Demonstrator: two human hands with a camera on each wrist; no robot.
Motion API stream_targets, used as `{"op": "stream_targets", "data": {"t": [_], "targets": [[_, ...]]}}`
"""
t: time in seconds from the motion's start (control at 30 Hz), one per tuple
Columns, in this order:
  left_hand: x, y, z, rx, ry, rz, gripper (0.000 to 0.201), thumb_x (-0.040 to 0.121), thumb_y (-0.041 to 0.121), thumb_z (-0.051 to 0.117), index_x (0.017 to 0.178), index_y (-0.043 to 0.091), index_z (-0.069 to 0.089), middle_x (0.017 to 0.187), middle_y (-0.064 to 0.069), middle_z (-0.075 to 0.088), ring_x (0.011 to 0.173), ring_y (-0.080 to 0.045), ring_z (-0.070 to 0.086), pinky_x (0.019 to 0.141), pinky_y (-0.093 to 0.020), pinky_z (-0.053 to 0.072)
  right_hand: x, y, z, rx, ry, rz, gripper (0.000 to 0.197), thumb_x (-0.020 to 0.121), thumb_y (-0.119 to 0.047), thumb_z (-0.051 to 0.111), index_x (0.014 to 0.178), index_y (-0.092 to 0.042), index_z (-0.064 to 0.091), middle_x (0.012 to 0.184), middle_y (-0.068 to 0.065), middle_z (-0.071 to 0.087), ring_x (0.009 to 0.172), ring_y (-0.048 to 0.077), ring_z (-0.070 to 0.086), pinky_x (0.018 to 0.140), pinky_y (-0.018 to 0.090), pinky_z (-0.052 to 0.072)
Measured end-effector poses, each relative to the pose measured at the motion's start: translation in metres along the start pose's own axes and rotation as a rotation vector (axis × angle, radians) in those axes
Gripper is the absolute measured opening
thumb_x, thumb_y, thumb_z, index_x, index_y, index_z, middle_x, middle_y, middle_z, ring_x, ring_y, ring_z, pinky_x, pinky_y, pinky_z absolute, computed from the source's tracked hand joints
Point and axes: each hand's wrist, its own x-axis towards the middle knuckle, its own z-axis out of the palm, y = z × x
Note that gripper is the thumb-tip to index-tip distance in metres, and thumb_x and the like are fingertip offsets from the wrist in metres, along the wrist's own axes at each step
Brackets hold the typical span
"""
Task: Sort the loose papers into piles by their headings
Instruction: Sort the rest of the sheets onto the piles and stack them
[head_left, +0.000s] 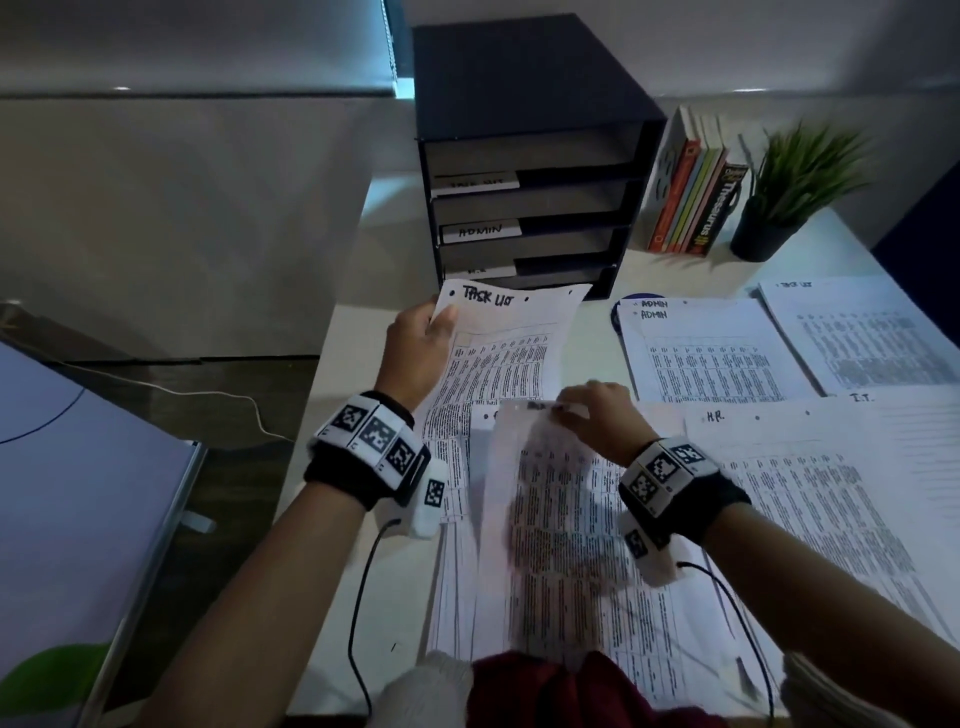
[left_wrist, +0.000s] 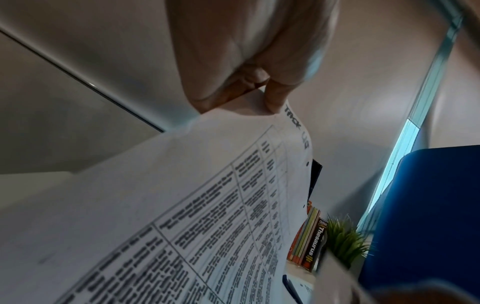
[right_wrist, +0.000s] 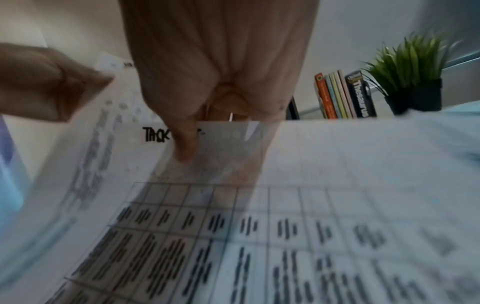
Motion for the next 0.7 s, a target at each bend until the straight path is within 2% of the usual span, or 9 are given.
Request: {"op": "stream_targets", "data": {"t": [0.13,0.23,0.3,0.37,0.4,0.5,0.57,0.6,0.7], "targets": [[-0.007,0.024,-0.001,-0.046,-0.080,0.026,0.029,0.098,0.021,0.043,0.109,0.002,0.062,0.099,-0.006,0.063,0.092,-0.018,0.058,0.080,-0.026,0.043,0.013,-0.039,-0.038,0.008,0.419,-0.188,0.011,0.077,-0.017,0.072,0.083,-0.009,0.072,0.131,0.014,0.051,0.121,0.037,0.039,0.092,0.044,0.026],[-0.013,0.047,-0.002,-0.093,-0.105,0.088,0.029,0.097,0.019,0.045,0.104,-0.002,0.064,0.099,-0.011,0.067,0.098,-0.030,0.061,0.066,-0.031,0.045,0.023,-0.066,-0.071,0.047,0.457,-0.230,0.014,0.083,-0.018,0.067,0.095,-0.011,0.069,0.123,0.006,0.059,0.122,0.027,0.043,0.102,0.042,0.018],[-0.016,0.060,-0.005,-0.213,-0.104,0.118,0.037,0.090,0.048,0.048,0.083,0.015,0.062,0.074,0.000,0.059,0.074,-0.019,0.058,0.061,-0.026,0.041,0.025,-0.077,-0.088,0.131,0.445,-0.220,0.013,0.085,-0.016,0.063,0.097,-0.009,0.062,0.103,-0.001,0.064,0.106,0.019,0.054,0.107,0.040,0.018],[-0.016,0.062,-0.009,-0.274,-0.089,0.133,0.061,0.064,0.081,0.047,0.071,0.021,0.052,0.069,-0.003,0.050,0.064,-0.014,0.047,0.060,-0.026,0.038,0.023,-0.086,-0.103,0.227,0.531,-0.232,0.016,0.083,-0.012,0.064,0.095,-0.005,0.056,0.091,-0.008,0.058,0.091,0.013,0.054,0.106,0.049,0.027],[-0.016,0.063,-0.010,-0.249,-0.077,0.142,0.063,0.059,0.083,0.052,0.071,0.021,0.054,0.071,-0.007,0.055,0.063,-0.017,0.051,0.059,-0.027,0.042,0.021,-0.090,-0.110,0.267,0.592,-0.244,0.018,0.082,-0.010,0.065,0.095,-0.004,0.054,0.090,-0.010,0.056,0.089,0.012,0.053,0.102,0.052,0.033],[-0.013,0.061,-0.008,-0.029,0.076,0.217,0.041,0.076,0.041,0.071,0.072,0.002,0.061,0.063,-0.015,0.058,0.053,-0.011,0.049,0.051,-0.024,0.041,0.018,-0.098,-0.120,0.264,0.847,-0.264,0.027,0.077,-0.012,0.066,0.102,-0.010,0.057,0.091,-0.008,0.059,0.094,0.019,0.058,0.099,0.047,0.031],[-0.010,0.064,-0.007,0.015,0.256,0.260,0.039,0.080,0.035,0.065,0.065,0.000,0.058,0.055,-0.007,0.045,0.049,-0.004,0.033,0.047,-0.020,0.028,0.013,-0.094,-0.123,0.213,1.052,-0.234,0.039,0.074,-0.018,0.063,0.113,-0.019,0.057,0.105,-0.002,0.062,0.108,0.023,0.053,0.098,0.039,0.024],[-0.009,0.066,-0.007,-0.019,0.312,0.271,0.036,0.080,0.038,0.062,0.067,0.005,0.060,0.057,-0.003,0.047,0.050,-0.003,0.035,0.048,-0.019,0.029,0.011,-0.087,-0.123,0.201,1.127,-0.167,0.049,0.073,-0.021,0.063,0.121,-0.018,0.054,0.118,0.004,0.058,0.118,0.025,0.048,0.101,0.037,0.022],[-0.015,0.077,-0.005,-0.226,0.283,0.298,0.004,0.087,0.023,0.062,0.088,0.019,0.063,0.069,0.017,0.061,0.061,0.010,0.057,0.059,-0.010,0.045,0.003,-0.051,-0.121,0.531,1.025,0.144,0.081,0.067,-0.021,0.067,0.139,-0.009,0.032,0.142,0.014,0.036,0.133,0.027,0.032,0.111,0.043,0.023]]}}
